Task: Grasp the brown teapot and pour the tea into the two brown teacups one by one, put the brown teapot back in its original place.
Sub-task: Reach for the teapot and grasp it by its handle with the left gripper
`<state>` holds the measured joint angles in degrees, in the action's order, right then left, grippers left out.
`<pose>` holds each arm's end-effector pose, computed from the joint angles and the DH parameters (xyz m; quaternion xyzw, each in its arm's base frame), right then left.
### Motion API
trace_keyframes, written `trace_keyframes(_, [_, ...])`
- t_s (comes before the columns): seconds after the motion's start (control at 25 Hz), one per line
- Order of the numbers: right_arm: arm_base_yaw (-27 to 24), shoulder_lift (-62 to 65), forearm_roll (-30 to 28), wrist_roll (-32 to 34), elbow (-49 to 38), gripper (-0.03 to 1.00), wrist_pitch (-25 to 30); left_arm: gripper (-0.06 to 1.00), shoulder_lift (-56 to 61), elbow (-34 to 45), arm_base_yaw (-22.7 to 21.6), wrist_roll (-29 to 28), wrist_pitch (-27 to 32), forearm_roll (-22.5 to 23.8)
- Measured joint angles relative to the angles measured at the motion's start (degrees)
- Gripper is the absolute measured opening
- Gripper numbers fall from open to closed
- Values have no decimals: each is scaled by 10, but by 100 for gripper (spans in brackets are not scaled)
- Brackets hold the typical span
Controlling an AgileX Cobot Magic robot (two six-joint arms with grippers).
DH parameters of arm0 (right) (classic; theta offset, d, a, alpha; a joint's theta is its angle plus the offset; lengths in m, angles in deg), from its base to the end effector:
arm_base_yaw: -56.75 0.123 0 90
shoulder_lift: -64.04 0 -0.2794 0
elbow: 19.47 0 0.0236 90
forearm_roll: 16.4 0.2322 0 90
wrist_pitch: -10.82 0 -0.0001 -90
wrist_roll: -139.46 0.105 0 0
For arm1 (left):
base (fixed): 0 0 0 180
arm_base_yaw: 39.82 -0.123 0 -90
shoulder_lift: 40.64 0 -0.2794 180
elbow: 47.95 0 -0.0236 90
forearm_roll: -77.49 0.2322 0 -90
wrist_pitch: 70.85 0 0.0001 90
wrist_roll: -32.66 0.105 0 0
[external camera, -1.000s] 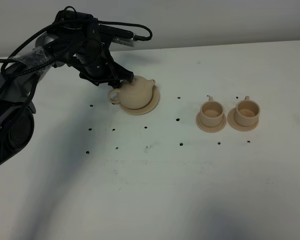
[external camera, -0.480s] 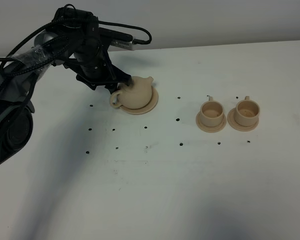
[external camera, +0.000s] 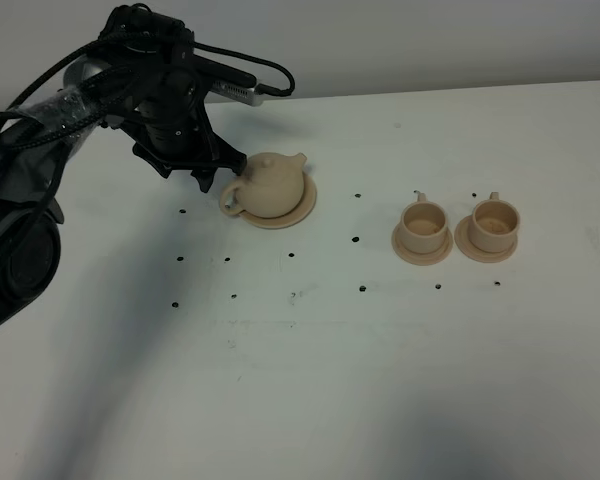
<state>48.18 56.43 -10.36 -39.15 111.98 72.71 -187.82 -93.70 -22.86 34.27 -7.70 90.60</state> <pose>-0.0034 0.0104 0.2599 0.0717 0.8532 0.0203 0.5162 0.4800 -0.1242 0.1527 0.1958 0.9655 0.0891 0.1465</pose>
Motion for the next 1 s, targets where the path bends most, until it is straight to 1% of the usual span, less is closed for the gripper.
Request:
trace_keyframes(0.2, [0,0,0,0,0,49,0,53,38,0,0,37,48,0])
trace_keyframes(0.32, [0,0,0,0,0,49,0,53,47,0,0,62,50,-11])
trace_keyframes(0.44, [0,0,0,0,0,49,0,53,47,0,0,85,51,-63])
trace_keyframes(0.52, [0,0,0,0,0,49,0,53,48,0,0,104,51,-115])
trace_keyframes(0.6, [0,0,0,0,0,49,0,53,48,0,2,114,51,-147])
trace_keyframes(0.68, [0,0,0,0,0,49,0,53,52,1,6,117,51,-154])
trace_keyframes(1.0, [0,0,1,0,0,49,0,53,98,6,18,132,51,-154])
